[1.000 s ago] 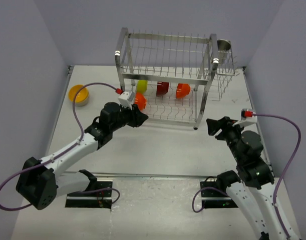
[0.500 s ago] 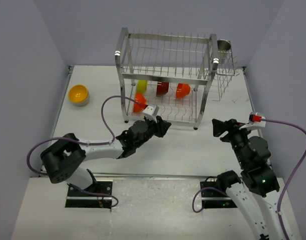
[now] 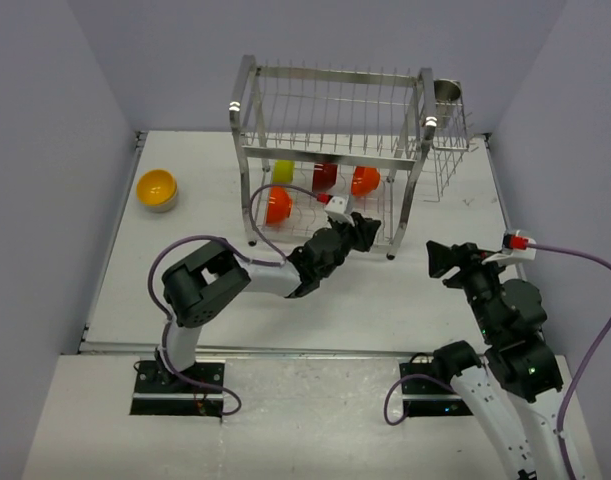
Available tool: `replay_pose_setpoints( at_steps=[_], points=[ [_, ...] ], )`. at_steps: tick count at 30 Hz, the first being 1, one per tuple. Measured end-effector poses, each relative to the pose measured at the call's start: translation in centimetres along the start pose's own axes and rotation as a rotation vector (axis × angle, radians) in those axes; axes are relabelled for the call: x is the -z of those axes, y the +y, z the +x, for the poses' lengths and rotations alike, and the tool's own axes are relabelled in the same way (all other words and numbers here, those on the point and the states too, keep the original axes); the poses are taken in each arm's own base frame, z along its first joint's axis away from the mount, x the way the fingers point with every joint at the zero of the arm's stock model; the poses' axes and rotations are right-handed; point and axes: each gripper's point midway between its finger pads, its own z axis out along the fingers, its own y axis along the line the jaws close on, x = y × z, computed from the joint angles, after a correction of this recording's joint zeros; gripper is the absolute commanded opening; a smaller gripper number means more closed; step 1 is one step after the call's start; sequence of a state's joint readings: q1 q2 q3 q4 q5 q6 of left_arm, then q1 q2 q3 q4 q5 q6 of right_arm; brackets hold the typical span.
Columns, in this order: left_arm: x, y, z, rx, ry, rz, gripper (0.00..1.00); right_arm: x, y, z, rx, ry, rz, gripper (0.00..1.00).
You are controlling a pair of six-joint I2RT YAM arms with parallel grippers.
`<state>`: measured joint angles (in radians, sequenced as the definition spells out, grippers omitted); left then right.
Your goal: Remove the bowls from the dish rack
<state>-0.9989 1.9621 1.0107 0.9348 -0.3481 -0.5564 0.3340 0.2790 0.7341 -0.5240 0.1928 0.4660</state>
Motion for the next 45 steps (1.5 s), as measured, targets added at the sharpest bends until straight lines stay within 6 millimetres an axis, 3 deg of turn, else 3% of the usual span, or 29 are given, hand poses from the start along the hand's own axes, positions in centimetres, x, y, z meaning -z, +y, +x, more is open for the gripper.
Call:
replay_pose_setpoints(
  at_steps=[4,10,15,23,27,38,45],
  points=[
    [-2.0,-1.3,-2.3,0.021,-0.047,0.039,0.32,0.3,0.1,-0.2,-0.002,-0.011,-0.005,0.65],
    [-4.1,0.5,-4.4,0.019,-0.05,0.048,0.31,0.5,0.1,-0.3,-0.004,-0.017,-0.009,0.65],
    [-4.9,2.5,-3.9,0.019,-0.015,0.064,0.29,0.5,0.1,-0.3,-0.004,-0.017,-0.009,0.65],
    [-6.9,2.6,-2.5,0.012,0.046,0.115,0.3,0.5,0.1,-0.3,-0.004,-0.017,-0.009,0.65],
    [-8.2,2.6,-3.1,-0.001,0.065,0.126,0.31,0.5,0.1,-0.3,-0.004,-0.017,-0.009,0.65],
    [-10.3,7.5,-4.3,-0.079,0.132,0.036,0.34,0.5,0.1,-0.3,-0.004,-0.017,-0.009,0.65],
    [-10.8,8.5,-4.7,-0.101,0.157,0.027,0.35,0.5,0.1,-0.3,-0.004,-0.016,-0.008,0.65]
  ],
)
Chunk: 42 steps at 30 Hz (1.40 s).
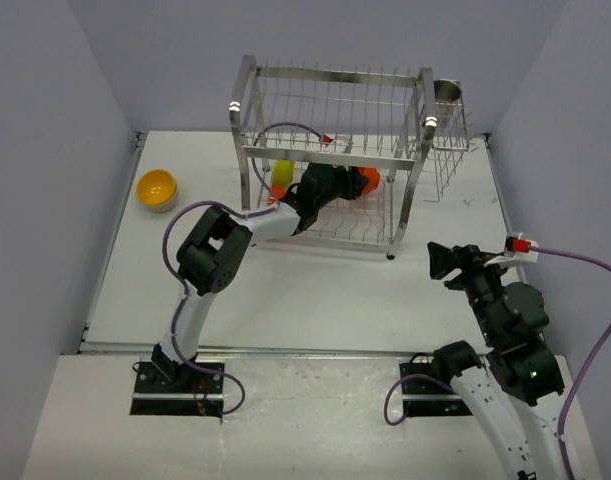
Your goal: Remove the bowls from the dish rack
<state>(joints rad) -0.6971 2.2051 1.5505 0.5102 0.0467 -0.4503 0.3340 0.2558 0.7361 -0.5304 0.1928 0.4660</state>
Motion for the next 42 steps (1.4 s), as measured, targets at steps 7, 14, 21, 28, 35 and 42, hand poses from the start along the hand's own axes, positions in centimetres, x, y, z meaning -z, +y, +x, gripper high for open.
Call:
replay_pose_setpoints(
  at_steps=[7,14,21,28,35,42],
  points=[
    [-0.6,0.9,0.9,-0.007,0.027,-0.008,0.36,0.0,0.0,0.0,0.0,0.0,0.0,0.65],
    [-1.7,0.9,2.0,-0.002,0.051,0.03,0.35,0.0,0.0,0.0,0.0,0.0,0.001,0.65],
    [-3.0,0.3,2.4,0.006,0.059,0.081,0.14,0.0,0.0,0.0,0.0,-0.001,0.0,0.65],
    [-3.9,-0.7,2.1,0.042,0.067,0.146,0.0,0.1,0.0,0.0,-0.001,-0.003,-0.001,0.66],
    [-3.0,-0.5,2.1,0.088,0.022,0.203,0.0,0.1,0.0,0.0,-0.001,-0.003,-0.002,0.65],
    [-1.7,-0.6,1.7,0.158,-0.005,0.232,0.0,0.1,0.0,0.0,-0.001,-0.003,-0.002,0.65]
  ],
)
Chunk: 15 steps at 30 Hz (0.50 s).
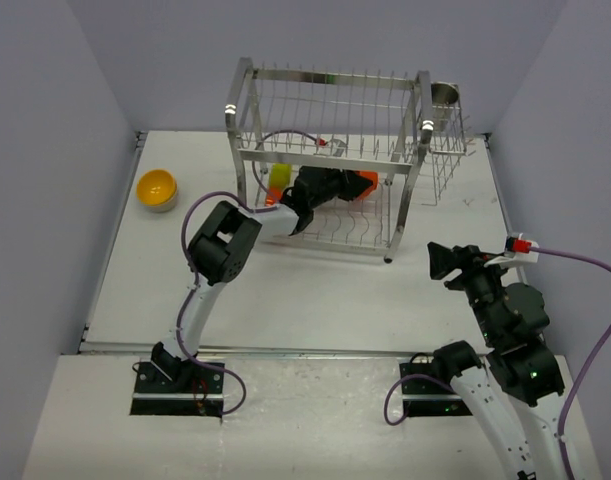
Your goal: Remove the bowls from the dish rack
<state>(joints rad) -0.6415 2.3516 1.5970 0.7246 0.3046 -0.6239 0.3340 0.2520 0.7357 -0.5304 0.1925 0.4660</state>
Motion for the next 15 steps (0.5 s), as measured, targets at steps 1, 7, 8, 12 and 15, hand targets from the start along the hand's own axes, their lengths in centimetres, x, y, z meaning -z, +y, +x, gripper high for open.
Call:
replay_pose_setpoints(
  at_steps=[1,7,8,12,15],
  points=[
    [0.1,-0.1,0.0,0.009,-0.003,0.005,0.0,0.0,0.0,0.0,0.0,0.0,0.0,0.66],
    [0.3,-2.0,-0.9,0.093,-0.024,0.093,0.0,0.0,0.0,0.0,0.0,0.001,0.0,0.65],
    [0.3,-2.5,-1.5,0.098,-0.041,0.116,0.0,0.0,0.0,0.0,0.0,0.001,0.0,0.65],
    [1.0,-4.3,-4.4,0.151,-0.122,0.225,0.0,0.0,0.0,0.0,0.0,0.001,0.0,0.65],
    [1.7,-4.9,-6.4,0.181,-0.176,0.282,0.0,0.0,0.0,0.0,0.0,0.001,0.0,0.65]
  ],
)
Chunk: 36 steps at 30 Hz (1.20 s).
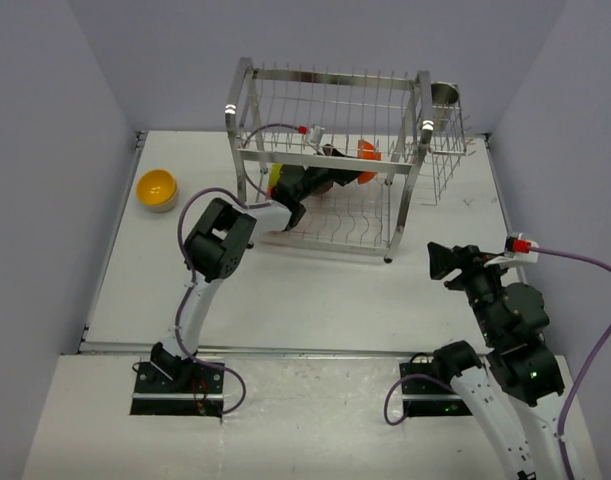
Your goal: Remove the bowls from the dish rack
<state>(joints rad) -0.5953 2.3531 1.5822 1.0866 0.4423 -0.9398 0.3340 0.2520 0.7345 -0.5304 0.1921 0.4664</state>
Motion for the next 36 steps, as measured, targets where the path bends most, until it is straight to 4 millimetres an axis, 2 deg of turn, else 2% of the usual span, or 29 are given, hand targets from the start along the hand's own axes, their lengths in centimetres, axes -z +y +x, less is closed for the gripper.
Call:
replay_pose_setpoints(
  at_steps=[3,6,15,17,23,26,29,36],
  points=[
    [0.2,-0.7,-1.2,0.02,-0.033,0.038,0.0,0.0,0.0,0.0,0.0,0.0,0.0,0.66],
    [0.5,-1.1,-1.2,0.036,-0.042,0.058,0.0,0.0,0.0,0.0,0.0,0.0,0.0,0.65],
    [3.5,0.9,3.7,0.072,0.094,-0.073,0.0,0.1,0.0,-0.1,-0.001,-0.006,-0.003,0.66],
    [3.8,0.4,4.2,0.047,0.128,-0.098,0.0,0.1,0.0,0.0,-0.001,-0.004,-0.002,0.65],
    [3.3,-3.8,4.1,-0.073,0.186,-0.07,0.0,0.1,-0.1,0.1,-0.001,-0.003,-0.002,0.66],
    [3.3,-5.0,4.3,-0.107,0.2,-0.055,0.0,0.3,0.0,-0.1,-0.003,-0.012,-0.006,0.66],
    [4.5,-4.4,5.3,-0.106,0.23,-0.081,0.0,0.5,0.0,-0.3,-0.005,-0.023,-0.012,0.66],
    [7.4,-2.1,9.2,-0.087,0.347,-0.175,0.0,0.6,0.1,-0.4,-0.007,-0.028,-0.014,0.66]
  ],
)
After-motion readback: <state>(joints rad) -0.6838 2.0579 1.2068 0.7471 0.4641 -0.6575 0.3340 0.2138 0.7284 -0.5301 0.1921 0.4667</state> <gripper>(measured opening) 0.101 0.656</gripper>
